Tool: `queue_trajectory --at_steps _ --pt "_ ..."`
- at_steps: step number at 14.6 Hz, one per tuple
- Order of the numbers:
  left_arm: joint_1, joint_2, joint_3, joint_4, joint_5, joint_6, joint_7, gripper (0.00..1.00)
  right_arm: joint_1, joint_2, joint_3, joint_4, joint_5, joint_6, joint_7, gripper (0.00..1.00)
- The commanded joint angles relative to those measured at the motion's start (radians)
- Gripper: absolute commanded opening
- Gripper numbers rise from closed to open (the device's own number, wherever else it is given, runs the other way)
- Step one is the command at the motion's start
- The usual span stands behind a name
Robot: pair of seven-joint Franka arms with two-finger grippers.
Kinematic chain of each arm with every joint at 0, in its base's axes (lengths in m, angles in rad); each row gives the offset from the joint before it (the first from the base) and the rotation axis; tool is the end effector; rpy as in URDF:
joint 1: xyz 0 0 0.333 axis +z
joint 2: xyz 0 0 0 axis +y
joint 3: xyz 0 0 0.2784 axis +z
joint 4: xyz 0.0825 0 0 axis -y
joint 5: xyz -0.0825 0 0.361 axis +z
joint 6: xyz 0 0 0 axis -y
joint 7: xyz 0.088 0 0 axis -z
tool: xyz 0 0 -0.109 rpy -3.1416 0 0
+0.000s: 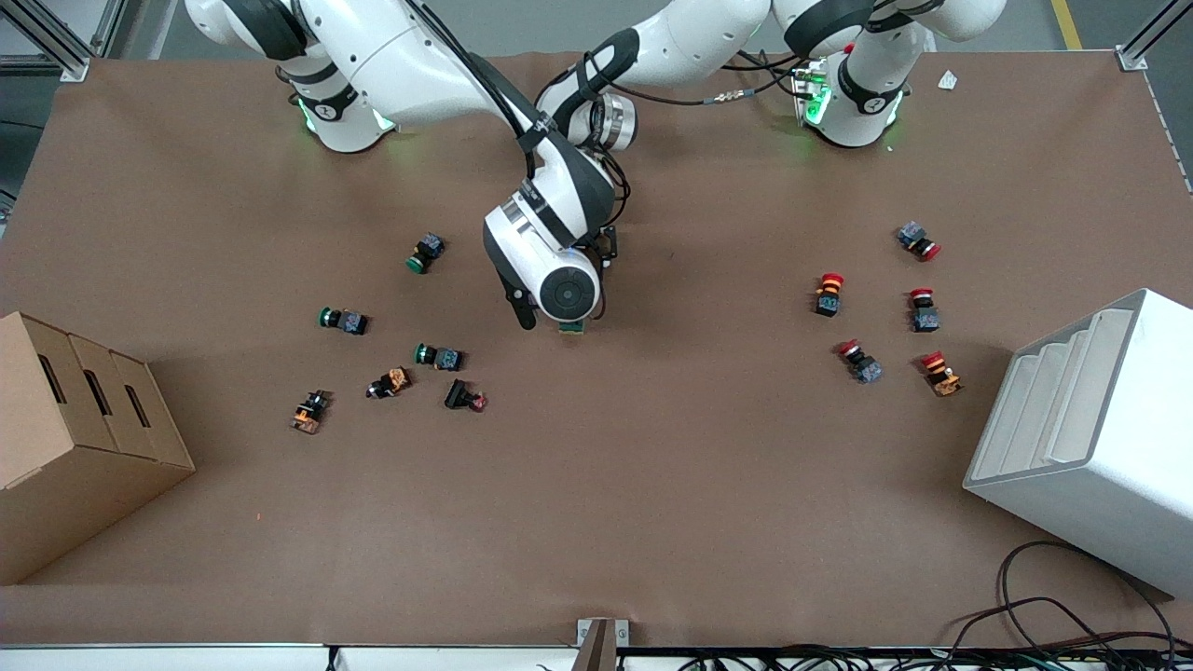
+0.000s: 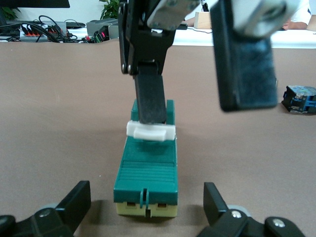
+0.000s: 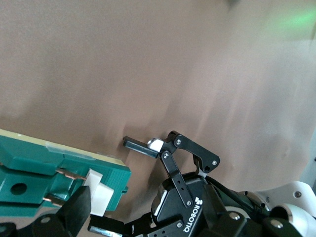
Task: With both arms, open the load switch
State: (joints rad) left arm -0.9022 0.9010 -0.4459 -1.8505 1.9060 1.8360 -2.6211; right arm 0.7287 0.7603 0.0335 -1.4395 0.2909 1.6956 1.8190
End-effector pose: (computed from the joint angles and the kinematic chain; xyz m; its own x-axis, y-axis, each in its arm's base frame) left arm 0.1956 -0.5304 0.0613 0.4056 0.0163 0.9139 -0.0528 -0.9978 0.0413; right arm 0.4304 0.4458 0.1984 0.3515 -0.9276 -0.1264 -0.7632 -0.3621 0.5352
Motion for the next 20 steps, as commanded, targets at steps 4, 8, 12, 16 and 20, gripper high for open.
queue_trajectory --at_steps 4,8,12,16,20 --pt "-0.009 0.018 0.01 0.01 0.025 -0.007 -0.019 1.0 0.023 -0.004 0.0 -0.041 0.008 0.042 -0.01 1.0" --pt "-0.009 0.013 0.01 0.01 0.025 -0.007 -0.017 1.0 -0.021 -0.045 -0.007 -0.029 -0.019 -0.068 -0.111 1.0" --pt "-0.004 0.006 0.009 0.008 0.024 -0.007 -0.007 1.0 -0.159 -0.168 -0.007 -0.027 -0.113 -0.184 -0.378 1.0" --pt "0.005 -0.017 0.001 0.014 -0.005 0.003 0.049 1.0 -0.293 -0.274 -0.007 -0.03 -0.246 -0.185 -0.737 1.0" --pt "0.025 -0.059 -0.002 0.028 -0.053 0.069 0.085 1.0 -0.507 -0.363 -0.007 -0.032 -0.282 -0.177 -1.218 1.0"
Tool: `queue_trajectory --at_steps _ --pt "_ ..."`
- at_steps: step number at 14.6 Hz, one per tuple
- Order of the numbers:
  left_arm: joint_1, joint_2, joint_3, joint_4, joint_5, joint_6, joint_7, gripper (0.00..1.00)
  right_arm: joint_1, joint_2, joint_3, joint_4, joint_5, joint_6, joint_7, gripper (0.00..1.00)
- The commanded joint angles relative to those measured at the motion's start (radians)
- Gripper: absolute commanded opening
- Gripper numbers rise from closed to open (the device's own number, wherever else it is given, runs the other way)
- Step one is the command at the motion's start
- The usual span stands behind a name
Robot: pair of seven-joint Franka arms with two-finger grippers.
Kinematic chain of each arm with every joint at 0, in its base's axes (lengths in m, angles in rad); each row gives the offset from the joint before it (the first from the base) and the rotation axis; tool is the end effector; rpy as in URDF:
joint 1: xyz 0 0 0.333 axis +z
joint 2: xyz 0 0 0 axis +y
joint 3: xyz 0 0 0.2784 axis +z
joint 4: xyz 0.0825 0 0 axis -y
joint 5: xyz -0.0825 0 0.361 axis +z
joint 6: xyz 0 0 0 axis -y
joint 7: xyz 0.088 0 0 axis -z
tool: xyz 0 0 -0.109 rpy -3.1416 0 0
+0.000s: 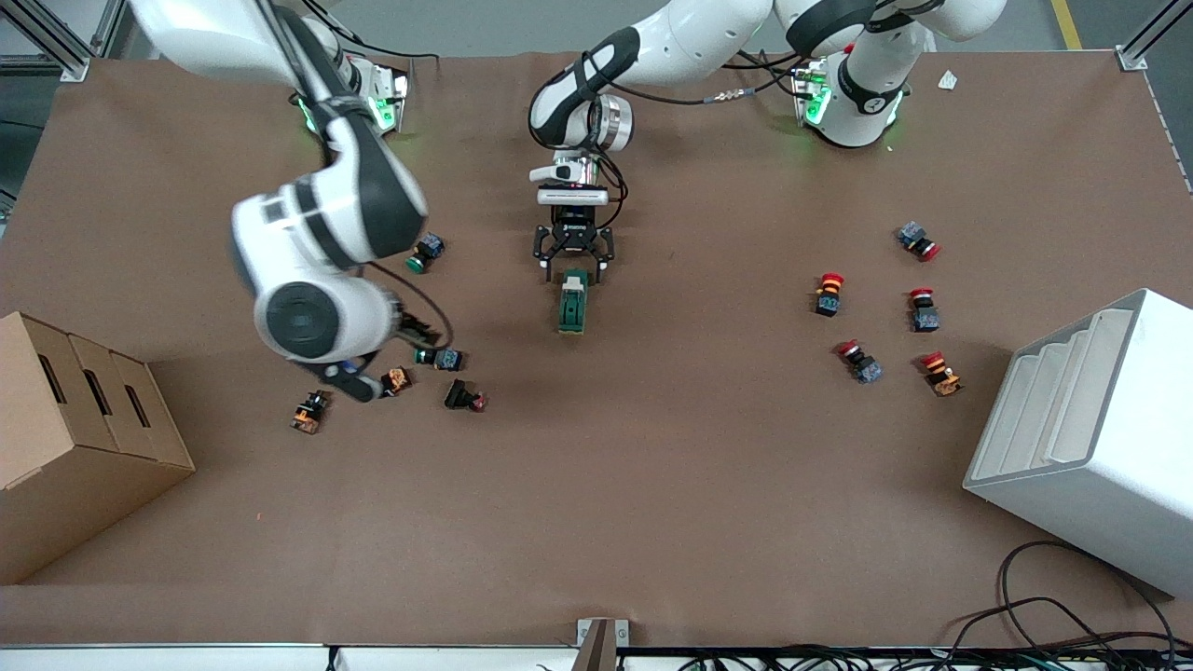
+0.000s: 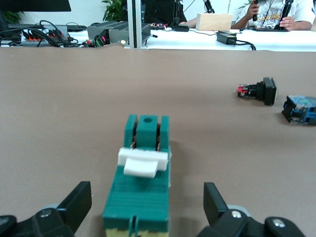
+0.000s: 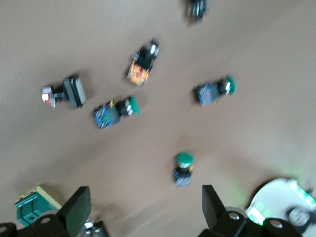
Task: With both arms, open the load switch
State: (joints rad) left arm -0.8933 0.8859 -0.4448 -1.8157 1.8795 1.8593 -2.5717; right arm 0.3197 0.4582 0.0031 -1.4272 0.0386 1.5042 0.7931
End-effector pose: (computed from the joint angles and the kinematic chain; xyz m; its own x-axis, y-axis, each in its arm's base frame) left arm 0.2084 -0.5417 0.0774 0.4130 0.0190 0.9105 -0.0409 -0.9984 0.0394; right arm 0.5744 0.1965 0.3791 0.8346 -0.4695 -0.2881 -0.4124 -0.8793 0.2383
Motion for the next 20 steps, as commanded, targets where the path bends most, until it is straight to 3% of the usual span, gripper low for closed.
queue_trajectory --at_steps 1,3,6,13,16,20 --pt "0.025 -0.056 -0.008 -0.004 -0.055 0.05 0.062 1.0 -0.137 -0.075 0.023 -0.045 -0.057 0.025 -0.312 1.0" --pt "0.04 -0.062 -0.038 0.042 -0.14 0.057 0.138 1.0 -0.189 -0.101 0.023 -0.045 -0.104 0.069 -0.489 1.0" --pt "0.095 -0.08 -0.119 0.133 -0.326 0.055 0.276 0.99 -0.292 -0.122 0.026 -0.045 -0.101 0.123 -0.684 1.0" --pt "0.152 -0.156 -0.15 0.369 -0.761 0.044 0.652 1.0 -0.398 -0.158 0.023 -0.021 -0.092 0.117 -0.781 1.0" --pt "0.226 -0.263 -0.149 0.378 -0.928 0.044 0.859 1.0 -0.41 -0.153 0.031 0.006 -0.085 0.093 -0.784 1.0" --pt "0.364 -0.396 -0.149 0.381 -1.164 0.04 1.152 1.0 -0.407 -0.151 0.032 0.108 -0.078 -0.036 -0.798 1.0"
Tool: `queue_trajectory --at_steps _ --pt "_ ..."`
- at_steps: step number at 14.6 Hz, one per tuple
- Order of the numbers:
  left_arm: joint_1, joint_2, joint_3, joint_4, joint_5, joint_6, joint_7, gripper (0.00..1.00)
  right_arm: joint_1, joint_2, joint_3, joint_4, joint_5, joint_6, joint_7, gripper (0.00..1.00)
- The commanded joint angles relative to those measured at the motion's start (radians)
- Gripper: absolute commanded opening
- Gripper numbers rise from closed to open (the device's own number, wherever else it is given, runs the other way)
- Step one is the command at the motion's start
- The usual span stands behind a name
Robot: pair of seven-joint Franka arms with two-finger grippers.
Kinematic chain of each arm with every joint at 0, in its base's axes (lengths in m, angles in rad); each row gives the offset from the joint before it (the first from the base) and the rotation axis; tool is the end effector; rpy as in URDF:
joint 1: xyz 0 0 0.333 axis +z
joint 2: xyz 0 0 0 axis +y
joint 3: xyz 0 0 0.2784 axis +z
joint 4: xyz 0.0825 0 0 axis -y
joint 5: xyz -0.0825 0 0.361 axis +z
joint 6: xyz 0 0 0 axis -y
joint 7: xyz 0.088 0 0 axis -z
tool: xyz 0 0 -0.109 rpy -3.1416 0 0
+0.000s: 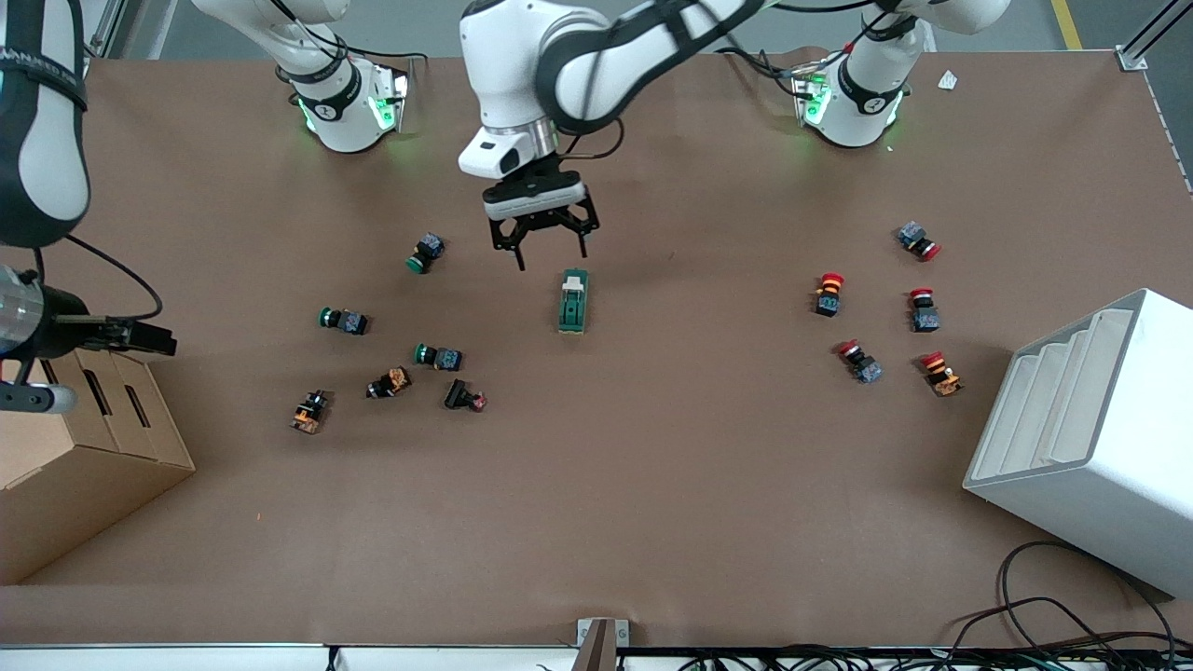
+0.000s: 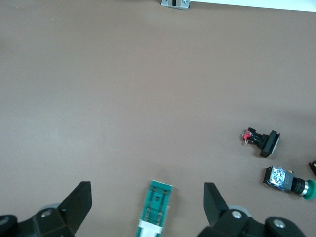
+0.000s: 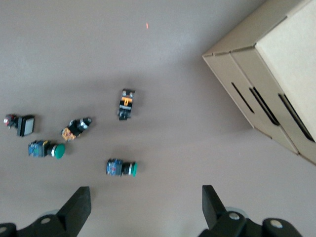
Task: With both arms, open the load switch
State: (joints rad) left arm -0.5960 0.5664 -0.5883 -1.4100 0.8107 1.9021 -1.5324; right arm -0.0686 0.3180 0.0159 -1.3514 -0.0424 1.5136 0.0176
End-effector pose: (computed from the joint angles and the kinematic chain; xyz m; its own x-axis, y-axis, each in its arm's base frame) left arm 0.3660 -0.5635 0.3967 0.8825 0.1391 0.4494 0.1721 -0.9845 -0.0333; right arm 0.6016 -0.0379 0.4970 0.9854 -0.0720 -0.1544 -0.0666 -0.9970 0.0399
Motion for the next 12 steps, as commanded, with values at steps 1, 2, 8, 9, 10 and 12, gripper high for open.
queue_trajectory --at_steps 1,2,8,9,10,12 --pt "0.099 -0.109 -0.005 -0.024 -0.155 -0.003 0.161 1.0 -0.011 -0.011 0.019 0.034 -0.001 -0.047 -0.024 1.0" --pt "0.14 -0.144 -0.005 -0.024 -0.213 -0.009 0.205 1.0 -0.008 -0.011 0.019 0.034 0.01 -0.047 -0.022 1.0" --pt "0.459 -0.321 -0.008 -0.001 -0.552 -0.189 0.761 1.0 -0.005 -0.072 0.019 -0.01 0.022 -0.087 -0.028 1.0" --pt "0.526 -0.348 -0.005 -0.001 -0.618 -0.199 0.832 1.0 0.003 -0.106 0.018 -0.055 0.022 -0.072 -0.03 1.0" --pt "0.6 -0.394 0.002 -0.006 -0.69 -0.219 0.886 1.0 0.031 -0.144 0.007 -0.098 0.019 -0.047 -0.028 1.0" --pt "0.644 -0.45 0.075 -0.024 -0.726 -0.253 0.929 1.0 0.056 -0.2 -0.036 -0.156 0.016 -0.015 -0.025 1.0"
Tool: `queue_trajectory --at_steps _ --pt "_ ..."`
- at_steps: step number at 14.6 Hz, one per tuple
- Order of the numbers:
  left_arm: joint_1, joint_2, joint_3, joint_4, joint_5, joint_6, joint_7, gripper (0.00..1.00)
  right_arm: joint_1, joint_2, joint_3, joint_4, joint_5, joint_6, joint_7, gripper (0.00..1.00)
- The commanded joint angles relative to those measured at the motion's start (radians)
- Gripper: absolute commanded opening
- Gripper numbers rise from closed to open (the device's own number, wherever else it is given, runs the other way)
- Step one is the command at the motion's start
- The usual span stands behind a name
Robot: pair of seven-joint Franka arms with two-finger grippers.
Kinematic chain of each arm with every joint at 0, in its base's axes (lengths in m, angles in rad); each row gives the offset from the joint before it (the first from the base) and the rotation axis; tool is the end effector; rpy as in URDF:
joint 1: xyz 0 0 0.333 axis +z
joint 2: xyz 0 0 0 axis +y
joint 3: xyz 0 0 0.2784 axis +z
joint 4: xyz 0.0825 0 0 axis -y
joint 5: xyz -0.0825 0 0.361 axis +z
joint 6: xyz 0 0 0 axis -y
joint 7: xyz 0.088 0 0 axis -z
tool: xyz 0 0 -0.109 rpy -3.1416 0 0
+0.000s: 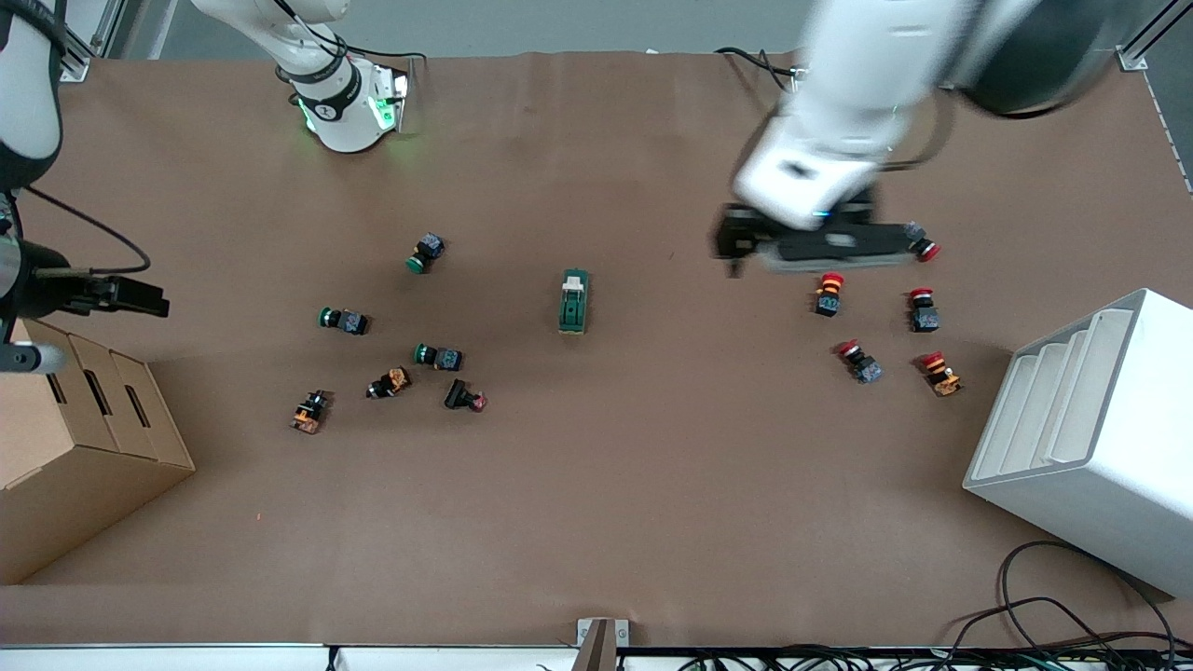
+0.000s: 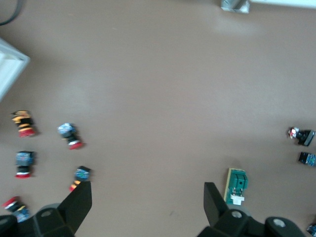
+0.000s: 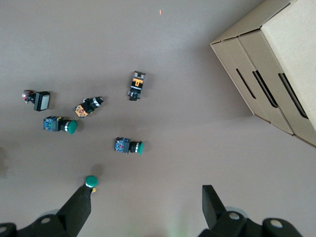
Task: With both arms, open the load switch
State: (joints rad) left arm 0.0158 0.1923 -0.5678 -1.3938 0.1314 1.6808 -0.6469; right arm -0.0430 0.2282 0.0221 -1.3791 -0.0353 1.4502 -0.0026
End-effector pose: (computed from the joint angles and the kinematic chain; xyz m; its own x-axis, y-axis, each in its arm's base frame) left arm 0.5226 -0.2704 0.5829 0.9876 0.1055 0.1160 0.1001 -0.9936 0.0520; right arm 0.5767 -0.0176 0.5334 0.9874 -0.0221 -0.1564 -0.0176 -0.9994 0.0299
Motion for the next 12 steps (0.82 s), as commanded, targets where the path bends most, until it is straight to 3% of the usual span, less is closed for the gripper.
queue_trajectory --at_steps 1,4,8,12 --pt "0.026 -0.102 0.122 -0.047 -0.056 -0.047 0.067 1.0 0.029 -0.124 -0.045 -0.138 0.009 0.045 -0.005 1.0" --pt "0.024 -0.16 0.245 -0.074 -0.096 -0.088 0.282 1.0 0.031 -0.191 -0.063 -0.182 0.009 0.047 -0.005 1.0" --pt "0.033 -0.209 0.33 -0.088 -0.099 -0.162 0.482 1.0 0.032 -0.265 -0.079 -0.235 0.009 0.039 -0.005 1.0" --pt "0.033 -0.293 0.423 -0.188 -0.099 -0.167 0.672 1.0 0.035 -0.322 -0.079 -0.238 0.011 -0.008 0.001 1.0"
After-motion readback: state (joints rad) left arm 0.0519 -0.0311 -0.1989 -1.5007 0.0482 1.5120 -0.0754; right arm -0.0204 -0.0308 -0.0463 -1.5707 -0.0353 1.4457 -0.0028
